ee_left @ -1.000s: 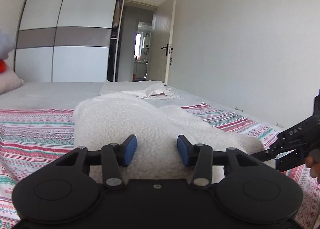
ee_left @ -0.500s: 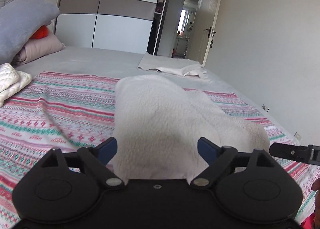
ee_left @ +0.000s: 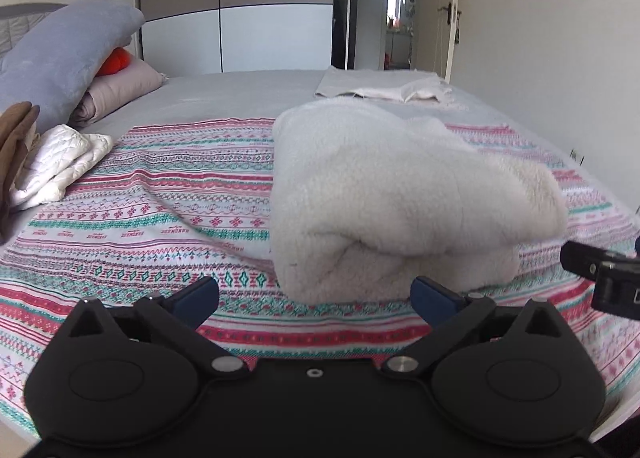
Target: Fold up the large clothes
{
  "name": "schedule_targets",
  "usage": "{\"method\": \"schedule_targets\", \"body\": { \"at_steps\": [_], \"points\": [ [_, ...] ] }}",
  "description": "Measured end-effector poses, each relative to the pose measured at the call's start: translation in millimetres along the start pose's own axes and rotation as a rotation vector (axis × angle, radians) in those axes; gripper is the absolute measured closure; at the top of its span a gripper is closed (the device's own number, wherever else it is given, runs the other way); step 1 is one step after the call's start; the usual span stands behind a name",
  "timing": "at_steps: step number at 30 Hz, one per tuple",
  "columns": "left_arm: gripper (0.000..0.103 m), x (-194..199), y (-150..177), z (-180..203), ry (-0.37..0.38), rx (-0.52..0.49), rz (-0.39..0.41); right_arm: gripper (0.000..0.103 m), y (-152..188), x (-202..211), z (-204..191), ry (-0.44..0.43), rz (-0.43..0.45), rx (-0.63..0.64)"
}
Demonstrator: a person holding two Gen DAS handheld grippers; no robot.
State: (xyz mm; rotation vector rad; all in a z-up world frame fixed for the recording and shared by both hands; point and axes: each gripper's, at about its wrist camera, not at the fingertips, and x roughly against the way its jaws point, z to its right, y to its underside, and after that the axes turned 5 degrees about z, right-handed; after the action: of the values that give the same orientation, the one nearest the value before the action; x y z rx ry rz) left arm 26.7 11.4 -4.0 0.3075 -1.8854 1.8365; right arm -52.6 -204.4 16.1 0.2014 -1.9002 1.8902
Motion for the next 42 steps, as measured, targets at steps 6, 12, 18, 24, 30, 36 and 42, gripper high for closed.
{"method": "schedule_targets", "body": {
  "at_steps": [6,12,18,24,30,36,42],
  "points": [
    [0.000,-9.3,6.0,5.1,-0.014,-0.024,-0.050,0.000,3.2,-12.8,-7.5,0.015,-0.053,0.024],
    [0.000,-12.3,10.7,13.4,-0.043,-0.068,-0.052,0.000,5.1,-19.5,-8.1,0.060,-0.071,0.046],
    [0.000,-13.0,11.0,17.6,-0.048,-0.081,-0.046,0.000,6.8,-24.4,-7.4,0.041,-0.097,0.055],
    [0.000,-14.6,11.2,18.6,-0.046,-0.087,-0.048,0.000,7.8,-26.0,-9.3,0.024,-0.111,0.059],
    [0.000,-16.0,11.4,20.0,-0.048,-0.088,-0.052,0.000,9.1,-27.5,-8.6,0.019,-0.122,0.058],
    [0.000,-17.0,11.8,19.8,-0.050,-0.088,-0.054,0.000,9.1,-28.1,-8.5,0.020,-0.125,0.058],
    [0.000,-17.0,11.8,19.9,-0.051,-0.089,-0.055,0.000,9.2,-28.4,-9.1,0.017,-0.128,0.060]
  ]
}}
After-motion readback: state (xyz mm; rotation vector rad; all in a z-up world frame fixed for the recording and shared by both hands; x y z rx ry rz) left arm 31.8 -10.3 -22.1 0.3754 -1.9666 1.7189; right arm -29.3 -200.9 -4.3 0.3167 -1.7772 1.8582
